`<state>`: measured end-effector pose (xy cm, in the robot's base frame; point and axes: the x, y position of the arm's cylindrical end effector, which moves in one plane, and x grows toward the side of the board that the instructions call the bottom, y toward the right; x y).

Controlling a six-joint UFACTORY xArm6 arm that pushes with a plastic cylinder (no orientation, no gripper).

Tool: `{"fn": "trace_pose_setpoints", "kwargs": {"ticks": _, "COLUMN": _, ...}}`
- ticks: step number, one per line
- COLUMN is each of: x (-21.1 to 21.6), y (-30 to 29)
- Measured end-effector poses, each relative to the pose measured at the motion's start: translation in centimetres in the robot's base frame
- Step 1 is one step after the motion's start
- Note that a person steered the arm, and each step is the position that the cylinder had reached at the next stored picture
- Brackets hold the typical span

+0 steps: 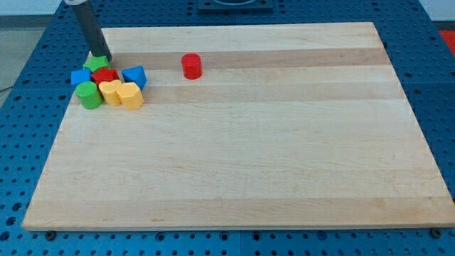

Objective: Move the red circle to the group of blocks

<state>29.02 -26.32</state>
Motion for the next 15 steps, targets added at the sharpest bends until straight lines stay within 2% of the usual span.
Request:
{"fn": "trace_pose_setpoints", "kwargs": {"ticks": 3, "x": 1.3, "y": 0.0}}
{"fn": "trace_pose_setpoints", "kwargs": {"ticks": 4, "x": -0.7, "y": 3.2}}
{"fn": "trace_pose_setpoints", "kwargs": {"ticks": 6, "x": -2.0, "y": 21.5}}
{"fn": "trace_pose_setpoints", "kwargs": {"ticks": 7, "x": -0.7, "y": 25.3}}
{"fn": "trace_pose_setpoints", "kwargs": {"ticks": 8, "x": 0.9, "y": 24.4}}
{"fn": "trace_pose_setpoints", "kwargs": {"ticks": 10, "x": 2.9, "y": 15.7}}
{"fn": "trace_pose_setpoints", "kwargs": {"ticks": 12, "x": 3.1, "y": 14.9}}
{"fn": "trace_pose_setpoints", "kwargs": {"ticks": 13, "x": 5.7, "y": 15.5}}
{"fn": "trace_pose_setpoints", "kwargs": {"ticks": 15, "x": 5.2, "y": 13.4}}
